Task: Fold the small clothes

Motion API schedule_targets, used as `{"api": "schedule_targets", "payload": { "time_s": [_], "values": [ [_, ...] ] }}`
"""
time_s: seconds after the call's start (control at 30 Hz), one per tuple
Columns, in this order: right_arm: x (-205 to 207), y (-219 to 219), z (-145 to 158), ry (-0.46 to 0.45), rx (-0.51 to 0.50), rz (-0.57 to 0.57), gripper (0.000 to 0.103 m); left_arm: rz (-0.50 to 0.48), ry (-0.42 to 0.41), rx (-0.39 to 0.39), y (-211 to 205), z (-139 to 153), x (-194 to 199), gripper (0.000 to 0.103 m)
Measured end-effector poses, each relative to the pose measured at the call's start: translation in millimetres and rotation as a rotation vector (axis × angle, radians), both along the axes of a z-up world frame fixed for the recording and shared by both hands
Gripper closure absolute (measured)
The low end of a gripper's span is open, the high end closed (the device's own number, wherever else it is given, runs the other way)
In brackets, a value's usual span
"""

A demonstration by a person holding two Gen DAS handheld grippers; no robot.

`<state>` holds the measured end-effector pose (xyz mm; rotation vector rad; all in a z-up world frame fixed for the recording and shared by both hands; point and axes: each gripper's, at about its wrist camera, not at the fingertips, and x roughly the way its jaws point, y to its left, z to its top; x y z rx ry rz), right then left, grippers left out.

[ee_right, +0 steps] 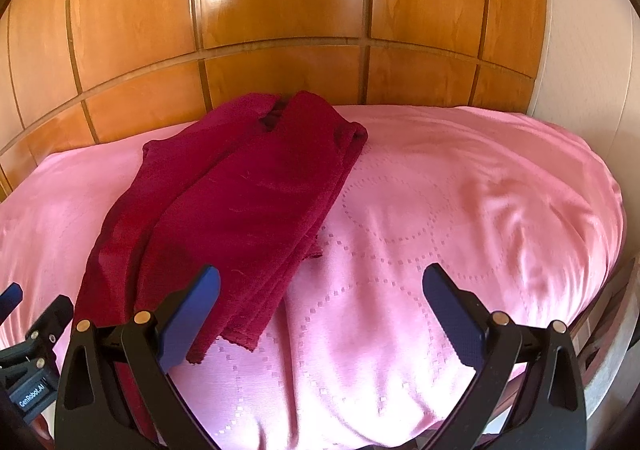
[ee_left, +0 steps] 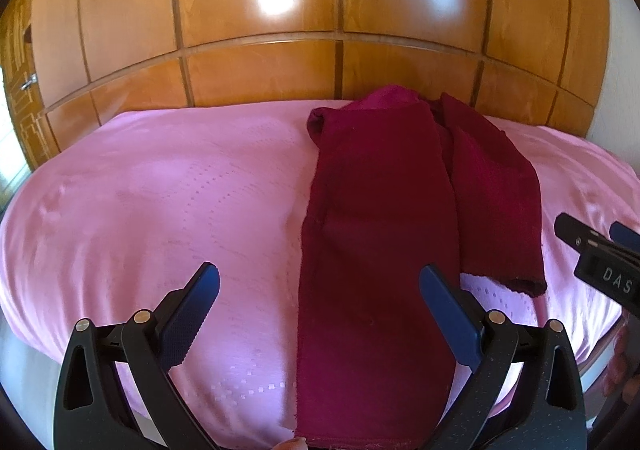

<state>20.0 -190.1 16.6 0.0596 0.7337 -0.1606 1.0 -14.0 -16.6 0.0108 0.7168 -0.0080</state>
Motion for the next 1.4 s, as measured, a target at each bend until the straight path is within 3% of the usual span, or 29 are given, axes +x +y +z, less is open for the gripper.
{"api": "schedule_targets", "payload": {
  "time_s": [0.4,0.5,0.53,0.73,0.8,0.93,1.03,1.17,1.27,1.4],
  "values": [
    [6.4,-20.6,-5.7,0.02,0.034,-0.037,0.002,-0.112,0.08,0.014,-17.7,-21.0,12.4,0.004],
    [7.3,-22.6,-5.9,0.021,0.036,-0.035,0.002,-0.144,0.108,0.024,-23.9,-30.3,16.9,0.013],
    [7.2,-22.9,-5.7,0.02,0.036,-0.034,0.002,-0.155,0.122,0.026,-26.0,-33.7,19.2,0.021],
    [13.0,-25.6,-3.2,0.009,0.08,-0.007,0.002,-0.207,0.129,0.05,-34.6,-45.7,24.0,0.033],
    [17.6,-23.7,-0.4,0.001,0.114,0.02,0.002,-0.229,0.129,0.034,-34.3,-46.8,24.2,0.051],
    [30.0,-12.8,1.5,0.006,0.161,0.093,0.002,-0.247,0.114,-0.003,-30.2,-44.3,23.1,0.1],
    [44.6,-8.5,-6.2,0.061,0.227,0.129,0.006,-0.258,0.112,-0.096,-16.1,-35.4,24.1,0.102],
    [67.1,-28.9,-26.6,0.133,0.366,0.045,0.017,-0.247,0.085,-0.152,3.3,-20.9,25.7,0.102],
    [80.0,-40.0,-30.2,0.125,0.375,0.018,0.046,-0.219,0.056,-0.178,18.8,-8.9,29.3,0.102],
    [93.5,-33.7,-23.1,0.116,0.302,0.089,0.083,-0.148,0.009,-0.227,48.0,11.2,43.9,0.102]
  ]
}}
